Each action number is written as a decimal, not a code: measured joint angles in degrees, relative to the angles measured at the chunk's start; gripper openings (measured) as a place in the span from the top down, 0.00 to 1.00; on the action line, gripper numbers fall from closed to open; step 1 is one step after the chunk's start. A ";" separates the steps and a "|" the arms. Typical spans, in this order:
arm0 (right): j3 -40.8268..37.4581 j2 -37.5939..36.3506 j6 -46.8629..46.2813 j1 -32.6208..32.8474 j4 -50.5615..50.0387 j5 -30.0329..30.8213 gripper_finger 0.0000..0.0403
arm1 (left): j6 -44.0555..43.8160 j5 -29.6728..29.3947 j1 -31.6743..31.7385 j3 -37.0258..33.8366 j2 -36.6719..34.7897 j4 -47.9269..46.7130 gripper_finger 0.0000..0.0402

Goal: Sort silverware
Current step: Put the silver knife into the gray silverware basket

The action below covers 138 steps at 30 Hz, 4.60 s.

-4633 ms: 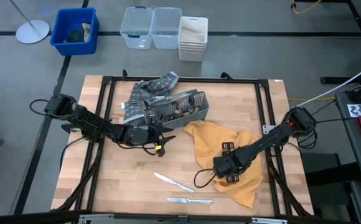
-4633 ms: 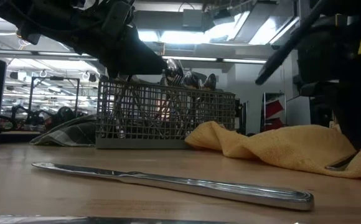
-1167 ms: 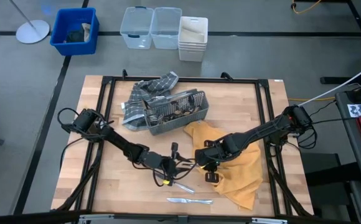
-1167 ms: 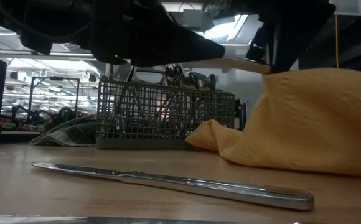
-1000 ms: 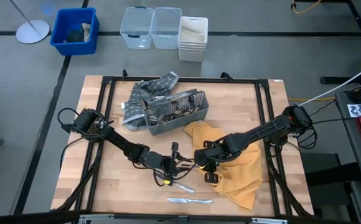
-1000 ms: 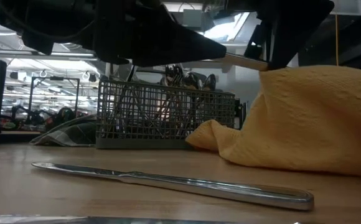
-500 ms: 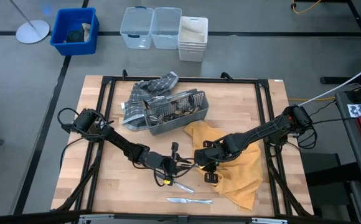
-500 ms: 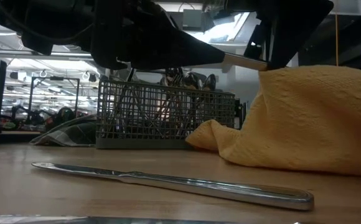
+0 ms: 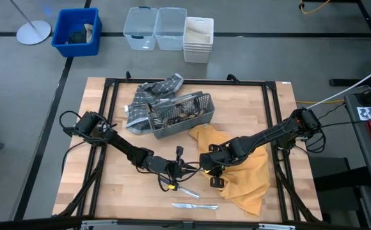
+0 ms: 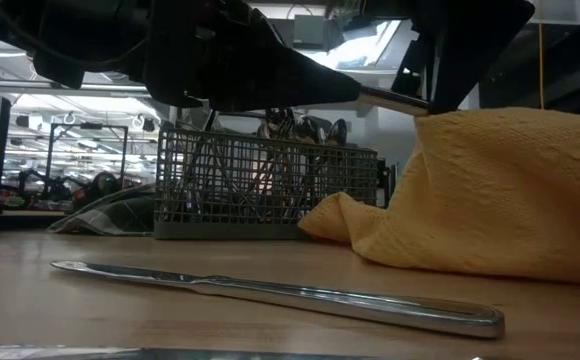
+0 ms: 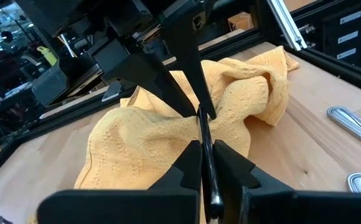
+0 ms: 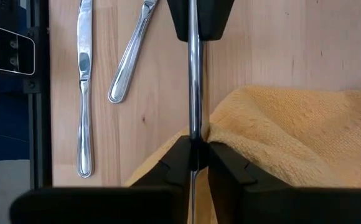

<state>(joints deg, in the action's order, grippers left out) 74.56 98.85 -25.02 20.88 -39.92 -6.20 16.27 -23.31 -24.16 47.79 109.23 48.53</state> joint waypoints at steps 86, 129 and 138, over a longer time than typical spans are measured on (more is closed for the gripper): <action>-53.51 -24.24 8.84 -3.78 98.85 37.94 0.80 | -22.75 -30.45 -0.42 -6.29 -32.59 -18.54 0.98; -37.68 -6.73 25.40 -11.91 119.14 13.76 0.99 | -17.73 -21.63 1.44 -6.27 -32.30 -8.99 0.96; -37.70 -6.73 25.33 -11.91 119.40 17.27 1.00 | -15.51 -21.64 1.44 -6.27 -32.30 -10.64 0.87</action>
<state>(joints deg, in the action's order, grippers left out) 36.86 92.12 0.32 8.97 79.48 11.07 0.77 -44.95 -22.72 41.52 76.93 37.89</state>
